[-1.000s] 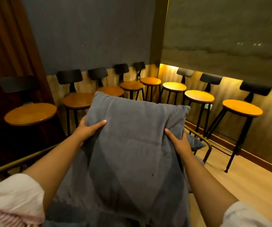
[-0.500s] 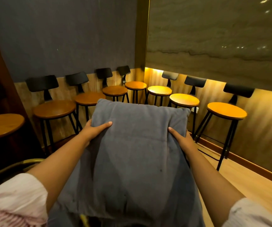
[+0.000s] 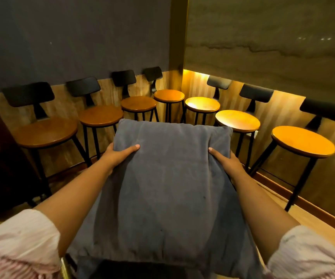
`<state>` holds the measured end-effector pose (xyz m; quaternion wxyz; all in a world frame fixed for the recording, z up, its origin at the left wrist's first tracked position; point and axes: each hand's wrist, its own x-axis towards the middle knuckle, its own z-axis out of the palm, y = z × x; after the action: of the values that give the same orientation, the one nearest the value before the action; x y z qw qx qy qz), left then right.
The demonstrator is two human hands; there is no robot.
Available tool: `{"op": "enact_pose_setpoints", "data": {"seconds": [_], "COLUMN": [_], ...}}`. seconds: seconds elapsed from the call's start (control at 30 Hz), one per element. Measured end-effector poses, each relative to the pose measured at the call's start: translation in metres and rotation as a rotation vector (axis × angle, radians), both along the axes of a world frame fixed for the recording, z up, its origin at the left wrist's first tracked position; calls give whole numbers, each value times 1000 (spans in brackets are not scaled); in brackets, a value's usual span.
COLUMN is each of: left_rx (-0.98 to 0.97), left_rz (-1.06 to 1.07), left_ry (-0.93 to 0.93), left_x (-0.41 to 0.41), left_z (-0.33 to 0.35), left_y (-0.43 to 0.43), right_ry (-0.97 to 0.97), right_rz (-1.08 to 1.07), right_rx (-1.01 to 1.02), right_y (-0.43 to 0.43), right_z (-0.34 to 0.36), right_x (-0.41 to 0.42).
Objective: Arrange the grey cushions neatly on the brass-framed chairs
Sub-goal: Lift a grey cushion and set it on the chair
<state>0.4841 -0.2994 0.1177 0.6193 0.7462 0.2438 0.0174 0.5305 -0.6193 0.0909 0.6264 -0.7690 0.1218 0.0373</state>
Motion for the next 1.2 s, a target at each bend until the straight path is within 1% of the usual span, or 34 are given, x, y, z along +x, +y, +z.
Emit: {"op": "enact_pose_setpoints", "data": {"seconds": [0.17, 0.37, 0.43, 0.5, 0.53, 0.6, 0.63, 0.67, 0.73, 1.0, 1.07, 1.2], "left_rx": [10, 63, 89, 211, 307, 553, 645, 694, 720, 757, 751, 778], "left_rz": [134, 201, 172, 93, 37, -51, -55, -43, -12, -18, -21, -98], "left_ry": [62, 141, 203, 303, 374, 500, 537, 550, 548, 593, 591, 539], "left_x": [66, 127, 136, 138, 136, 126, 119, 113, 106, 103, 95, 57], "left_z": [-13, -46, -61, -82, -98, -129, -143, -153, -164, -163, -158, -145], "left_y": [-6, -6, -5, -6, -9, -23, -32, -37, -40, -43, -49, -63], "right_ry": [28, 17, 59, 143, 210, 347, 357, 349, 313, 210, 161, 26], "right_rz": [150, 262, 318, 405, 464, 597, 639, 654, 638, 587, 570, 578], "right_rx": [-9, -52, -55, -75, -105, -289, -414, -521, -597, -724, -744, -763], "right_y": [3, 15, 23, 29, 33, 45, 50, 55, 59, 58, 58, 64], "right_z": [-16, -54, -76, -100, -114, -138, -146, -150, -153, -154, -150, -133], "right_x": [107, 212, 241, 254, 254, 243, 234, 226, 216, 205, 200, 172]}}
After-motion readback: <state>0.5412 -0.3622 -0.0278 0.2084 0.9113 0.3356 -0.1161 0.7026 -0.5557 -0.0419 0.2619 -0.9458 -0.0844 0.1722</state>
